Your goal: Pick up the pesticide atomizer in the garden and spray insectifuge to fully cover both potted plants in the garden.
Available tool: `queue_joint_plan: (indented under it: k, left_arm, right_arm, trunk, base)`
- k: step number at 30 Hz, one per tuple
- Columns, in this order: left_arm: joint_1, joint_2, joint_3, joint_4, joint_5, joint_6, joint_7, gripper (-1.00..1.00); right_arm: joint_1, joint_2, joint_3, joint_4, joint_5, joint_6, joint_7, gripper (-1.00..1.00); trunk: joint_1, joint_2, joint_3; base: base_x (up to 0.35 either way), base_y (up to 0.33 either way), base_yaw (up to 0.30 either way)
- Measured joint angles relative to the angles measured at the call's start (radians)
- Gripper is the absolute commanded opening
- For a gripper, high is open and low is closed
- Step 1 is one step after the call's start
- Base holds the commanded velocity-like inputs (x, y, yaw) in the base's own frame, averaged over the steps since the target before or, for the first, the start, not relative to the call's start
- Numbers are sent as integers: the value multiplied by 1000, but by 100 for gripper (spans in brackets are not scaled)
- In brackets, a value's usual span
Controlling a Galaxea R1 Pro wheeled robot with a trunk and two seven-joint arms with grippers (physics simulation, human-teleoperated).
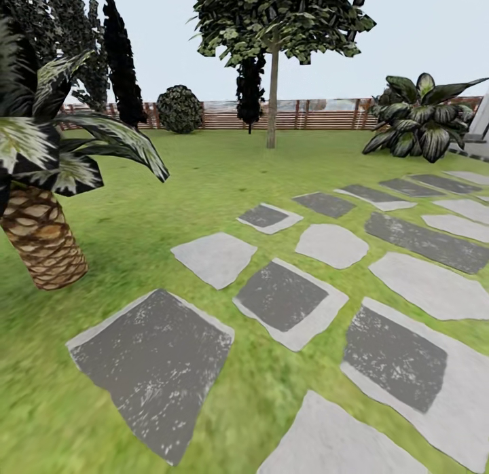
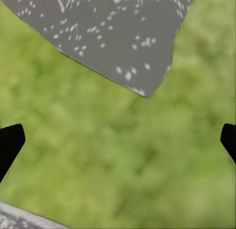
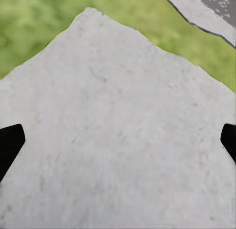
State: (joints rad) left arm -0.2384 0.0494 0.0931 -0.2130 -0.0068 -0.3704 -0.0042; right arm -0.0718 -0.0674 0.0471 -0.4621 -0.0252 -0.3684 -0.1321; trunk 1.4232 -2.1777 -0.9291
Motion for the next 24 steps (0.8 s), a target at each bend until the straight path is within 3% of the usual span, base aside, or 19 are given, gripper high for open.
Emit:
queue_joint_plan:
  k: [9,24]
  left_arm:
    - [0,1,0,-1,0,0,-1,100]
    - [0,1,0,0,0,-1,0,100]
  right_arm:
    - [0,0,0,1,0,0,0,100]
    - [0,0,0,5,0,0,-4,100]
  trunk:
    - [0,0,0]
    - [0,0,0]
  base:
    - [340,0,226]
    - [340,0,19]
